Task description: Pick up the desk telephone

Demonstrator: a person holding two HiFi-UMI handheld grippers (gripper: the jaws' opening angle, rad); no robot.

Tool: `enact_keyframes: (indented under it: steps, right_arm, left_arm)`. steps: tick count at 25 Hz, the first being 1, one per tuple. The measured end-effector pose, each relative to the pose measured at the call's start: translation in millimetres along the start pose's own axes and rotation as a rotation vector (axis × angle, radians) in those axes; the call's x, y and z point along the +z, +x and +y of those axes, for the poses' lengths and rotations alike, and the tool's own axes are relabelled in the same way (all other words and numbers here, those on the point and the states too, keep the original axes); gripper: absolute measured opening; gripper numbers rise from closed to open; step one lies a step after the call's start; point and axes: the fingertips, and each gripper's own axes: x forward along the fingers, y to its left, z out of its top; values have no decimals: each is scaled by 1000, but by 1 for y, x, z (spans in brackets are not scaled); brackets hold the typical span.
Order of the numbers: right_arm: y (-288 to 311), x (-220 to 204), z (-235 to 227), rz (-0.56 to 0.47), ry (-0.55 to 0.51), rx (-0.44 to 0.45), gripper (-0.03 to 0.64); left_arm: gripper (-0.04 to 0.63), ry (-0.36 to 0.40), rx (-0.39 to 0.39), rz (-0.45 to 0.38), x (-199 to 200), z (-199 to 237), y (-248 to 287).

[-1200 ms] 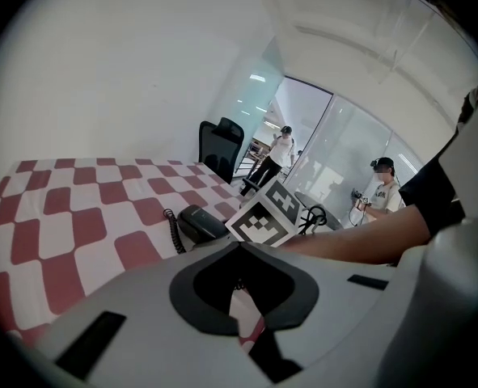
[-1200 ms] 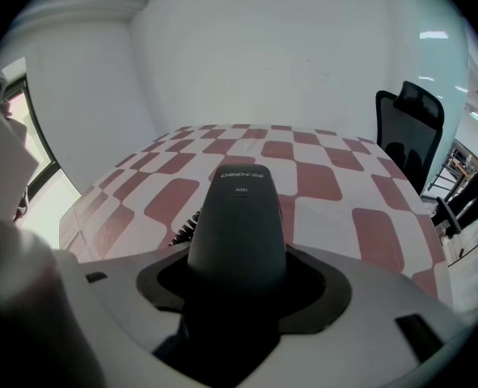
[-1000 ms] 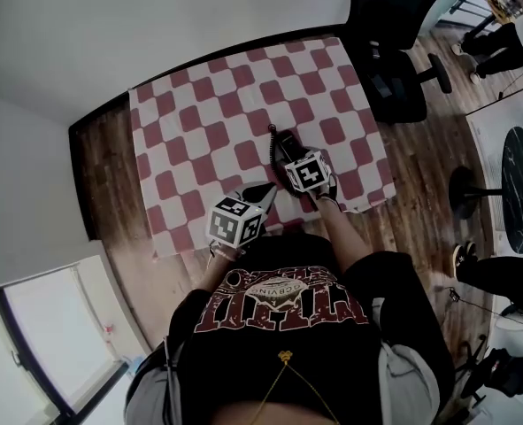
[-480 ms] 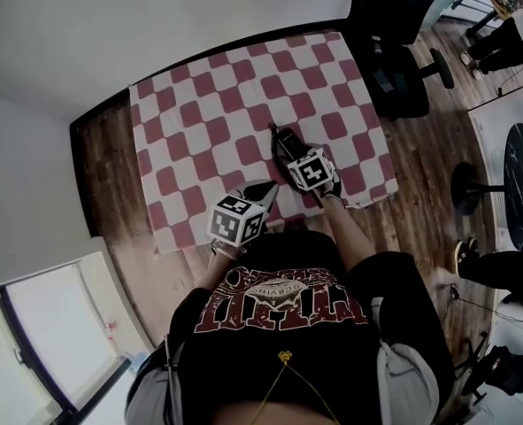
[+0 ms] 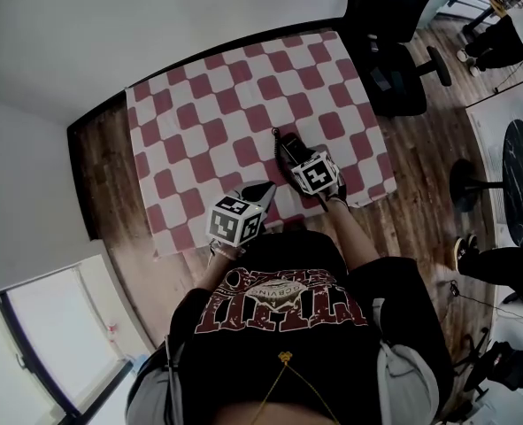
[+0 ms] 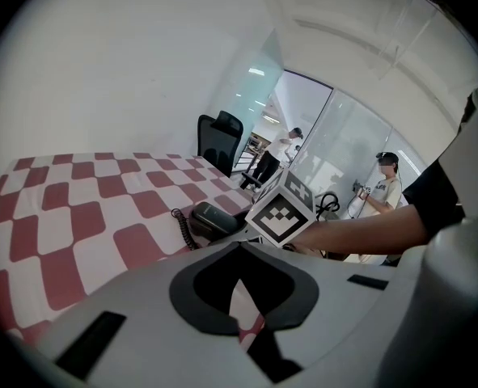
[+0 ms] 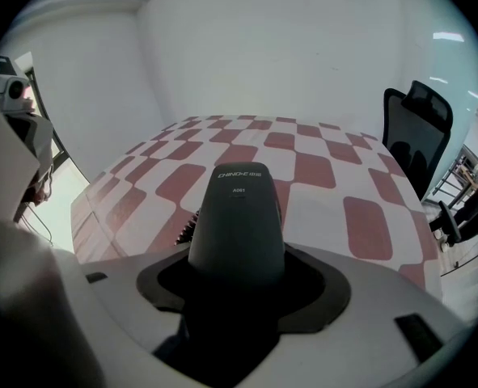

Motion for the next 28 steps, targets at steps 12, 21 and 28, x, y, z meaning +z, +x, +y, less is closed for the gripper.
enact_keyframes:
  steps: [12, 21, 28]
  right_arm:
    - [-23, 3, 5, 2, -23, 25, 282]
    - [-46, 9, 12, 4, -45, 42, 282]
    - [-71, 22, 20, -6, -80, 59, 282]
  left_arm:
    - [8, -8, -5, 27, -6, 7, 11]
    - [8, -13, 1, 44, -14, 12, 14]
    - [8, -23, 6, 61, -22, 14, 17]
